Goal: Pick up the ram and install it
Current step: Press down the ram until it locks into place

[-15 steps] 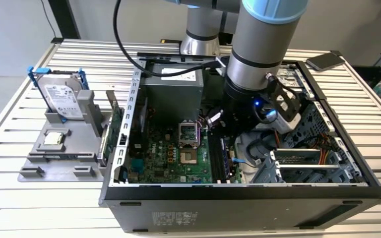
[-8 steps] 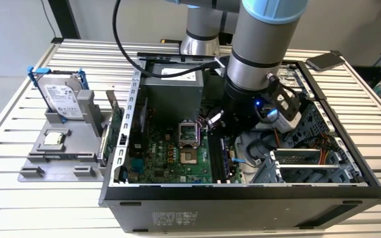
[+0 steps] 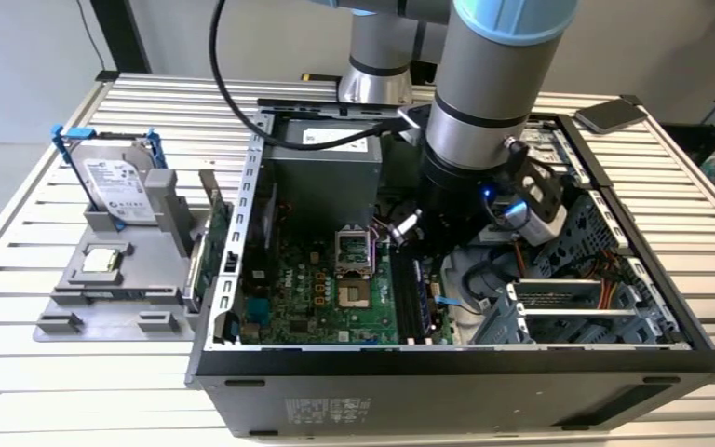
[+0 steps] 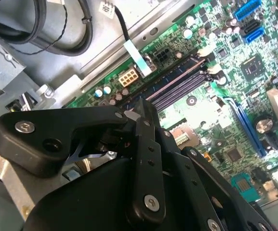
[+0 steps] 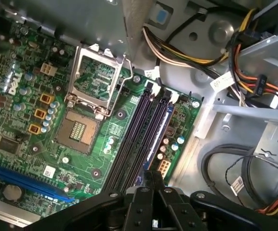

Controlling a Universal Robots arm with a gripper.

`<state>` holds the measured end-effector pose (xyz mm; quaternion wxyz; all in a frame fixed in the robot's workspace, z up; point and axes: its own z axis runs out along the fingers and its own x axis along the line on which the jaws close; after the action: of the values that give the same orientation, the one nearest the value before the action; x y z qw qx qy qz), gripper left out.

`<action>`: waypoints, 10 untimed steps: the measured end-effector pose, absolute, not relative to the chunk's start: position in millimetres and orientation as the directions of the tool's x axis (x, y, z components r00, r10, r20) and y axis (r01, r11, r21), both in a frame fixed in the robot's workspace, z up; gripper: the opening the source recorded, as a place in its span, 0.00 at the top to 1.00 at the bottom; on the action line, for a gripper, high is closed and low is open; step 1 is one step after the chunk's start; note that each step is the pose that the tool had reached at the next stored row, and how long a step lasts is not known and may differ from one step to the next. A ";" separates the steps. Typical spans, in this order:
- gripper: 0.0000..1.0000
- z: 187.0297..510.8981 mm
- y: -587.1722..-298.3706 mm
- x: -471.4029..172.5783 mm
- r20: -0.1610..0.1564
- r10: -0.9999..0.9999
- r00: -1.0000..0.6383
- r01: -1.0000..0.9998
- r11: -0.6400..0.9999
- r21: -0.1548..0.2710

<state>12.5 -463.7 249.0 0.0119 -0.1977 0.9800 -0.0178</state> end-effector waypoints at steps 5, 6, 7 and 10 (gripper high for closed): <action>1.00 249.0 -463.7 12.5 -0.016 -0.435 -0.900 -0.434 0.900 -0.040; 1.00 249.0 -463.7 12.5 -0.016 -0.436 -0.900 -0.435 0.900 -0.040; 1.00 249.0 -463.7 12.5 -0.016 -0.436 -0.900 -0.435 0.900 -0.040; 1.00 249.0 -463.7 12.5 -0.016 -0.439 -0.898 -0.438 0.898 -0.040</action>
<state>12.5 -463.7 249.0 0.0124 -0.2252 0.9741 -0.0174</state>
